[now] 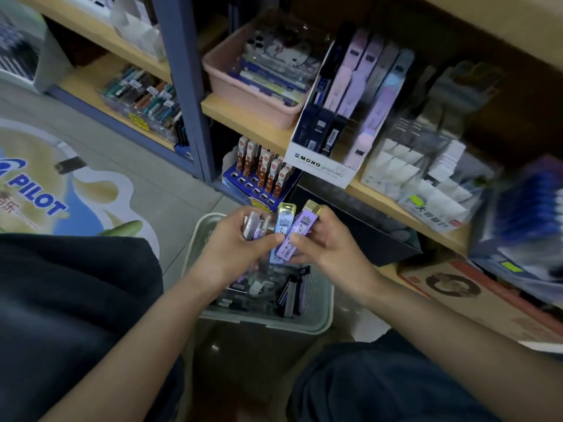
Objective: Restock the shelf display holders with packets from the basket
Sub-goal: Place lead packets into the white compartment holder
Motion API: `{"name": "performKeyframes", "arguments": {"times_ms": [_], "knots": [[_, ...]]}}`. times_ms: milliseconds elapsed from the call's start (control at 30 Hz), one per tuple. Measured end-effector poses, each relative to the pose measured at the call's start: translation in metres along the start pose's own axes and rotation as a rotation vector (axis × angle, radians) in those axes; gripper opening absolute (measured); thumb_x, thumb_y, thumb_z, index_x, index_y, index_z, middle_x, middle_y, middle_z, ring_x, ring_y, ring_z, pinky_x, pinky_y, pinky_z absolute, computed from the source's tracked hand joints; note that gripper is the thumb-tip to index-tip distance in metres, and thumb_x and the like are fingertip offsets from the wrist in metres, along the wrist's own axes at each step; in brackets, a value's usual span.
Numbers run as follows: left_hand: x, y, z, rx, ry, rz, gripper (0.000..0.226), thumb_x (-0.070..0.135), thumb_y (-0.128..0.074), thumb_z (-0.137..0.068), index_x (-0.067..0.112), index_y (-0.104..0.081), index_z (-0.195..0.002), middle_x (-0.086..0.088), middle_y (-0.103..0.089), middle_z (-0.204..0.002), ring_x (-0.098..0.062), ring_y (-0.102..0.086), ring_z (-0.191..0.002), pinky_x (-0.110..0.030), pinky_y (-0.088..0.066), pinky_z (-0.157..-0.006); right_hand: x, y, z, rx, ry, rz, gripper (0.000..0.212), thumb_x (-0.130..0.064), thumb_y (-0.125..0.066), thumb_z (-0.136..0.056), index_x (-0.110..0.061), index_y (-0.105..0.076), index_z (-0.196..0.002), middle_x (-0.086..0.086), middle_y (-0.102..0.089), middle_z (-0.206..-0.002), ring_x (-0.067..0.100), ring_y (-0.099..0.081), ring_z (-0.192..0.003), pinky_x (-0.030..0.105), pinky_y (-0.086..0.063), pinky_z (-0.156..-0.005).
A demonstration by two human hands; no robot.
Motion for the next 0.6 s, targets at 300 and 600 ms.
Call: {"name": "performKeyframes", "arguments": {"times_ms": [300, 600], "knots": [[0.062, -0.055, 0.011, -0.08, -0.174, -0.07, 0.014, 0.013, -0.069, -0.083, 0.02, -0.057, -0.086, 0.002, -0.056, -0.065, 0.001, -0.049, -0.042, -0.018, -0.043, -0.041, -0.053, 0.102, 0.037, 0.583, 0.165, 0.209, 0.022, -0.024, -0.05, -0.096, -0.008, -0.049, -0.081, 0.003, -0.05, -0.066, 0.008, -0.049, -0.058, 0.034, -0.045, -0.062], [0.11, -0.096, -0.006, -0.215, -0.305, -0.276, 0.015, 0.019, -0.069, -0.083, 0.024, -0.056, -0.088, 0.004, -0.057, -0.073, 0.003, -0.054, -0.049, -0.015, -0.043, -0.042, -0.042, 0.214, 0.069, 0.943, 0.194, 0.649, 0.005, -0.02, -0.043, -0.099, -0.017, -0.04, -0.101, 0.004, -0.056, -0.092, 0.028, -0.06, -0.082, 0.038, -0.046, -0.067]]}}
Point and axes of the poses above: each hand's wrist, its own z-axis away from the middle knuckle, its own y-axis out of the back of the hand, x = y × z, the point moved 6 cm from there along -z, towards the middle knuckle
